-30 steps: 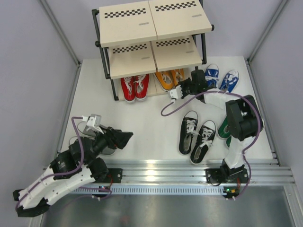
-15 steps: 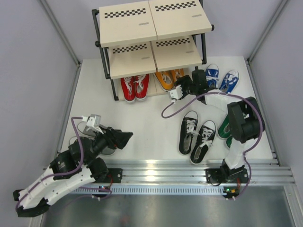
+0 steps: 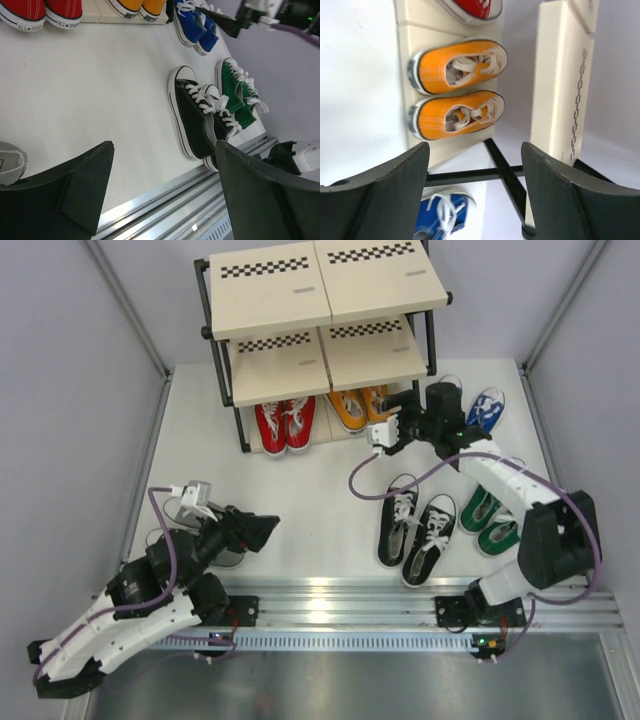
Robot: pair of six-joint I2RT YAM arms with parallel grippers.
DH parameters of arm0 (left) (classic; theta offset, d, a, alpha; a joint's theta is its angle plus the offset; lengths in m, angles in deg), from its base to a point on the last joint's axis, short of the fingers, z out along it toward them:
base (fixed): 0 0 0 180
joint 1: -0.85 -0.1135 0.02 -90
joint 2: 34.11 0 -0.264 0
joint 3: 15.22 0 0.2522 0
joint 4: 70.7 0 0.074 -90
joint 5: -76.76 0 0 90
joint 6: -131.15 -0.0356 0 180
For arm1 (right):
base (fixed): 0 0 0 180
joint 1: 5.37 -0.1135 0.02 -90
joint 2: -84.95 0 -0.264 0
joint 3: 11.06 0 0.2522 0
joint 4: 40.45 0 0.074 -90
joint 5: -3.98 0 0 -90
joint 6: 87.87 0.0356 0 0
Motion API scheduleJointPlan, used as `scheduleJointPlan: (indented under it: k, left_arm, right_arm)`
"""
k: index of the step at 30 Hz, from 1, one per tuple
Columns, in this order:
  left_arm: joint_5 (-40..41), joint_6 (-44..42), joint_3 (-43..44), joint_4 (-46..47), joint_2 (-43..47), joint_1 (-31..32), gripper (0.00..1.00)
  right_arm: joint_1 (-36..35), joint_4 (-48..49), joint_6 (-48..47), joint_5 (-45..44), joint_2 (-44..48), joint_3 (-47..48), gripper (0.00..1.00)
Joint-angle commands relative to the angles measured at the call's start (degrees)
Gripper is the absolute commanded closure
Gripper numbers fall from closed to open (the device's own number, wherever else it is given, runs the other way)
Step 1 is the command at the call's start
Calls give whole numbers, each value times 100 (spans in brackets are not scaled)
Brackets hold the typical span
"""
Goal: Place and organize the shoes onto the shoe shelf
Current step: Place the shoe at the shoe shelf, then adjust a pair of shoes at the shoe shelf.
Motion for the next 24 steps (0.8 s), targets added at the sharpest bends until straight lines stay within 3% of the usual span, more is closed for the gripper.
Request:
scheduleJointPlan:
  k: [1,4,6,12,16,20,24]
  left_arm:
    - [483,337,-1,-19,-225,-2,12]
    - [879,662,113,-142,-847,7,13]
    - [1056,890,183,-204,-1147,7,13]
    - [1416,1392,316,-230,-1983,7,16]
    - [1618,1769,377,-449,-2089,7,19]
    - [1812,1893,421,-608,-2037,7,23]
    - [1804,1893,482,-608,-2237,-2,25]
  right_arm:
    - [-148,-1301,1574,420,1045,56,26]
    - [-157,-2181,3050,824,1670,223,25]
    - [-149,-2908,3547,1149,1918,320,26]
    - [-70,-2730,5208,1336,2824,-417,25]
    - [333,-2395,5570,1694,3079,-1120,26]
    - [1395,-2455,5878,2100,3132,-1201,27]
    - [1837,-2473,5993,2188,3342,-1227,27]
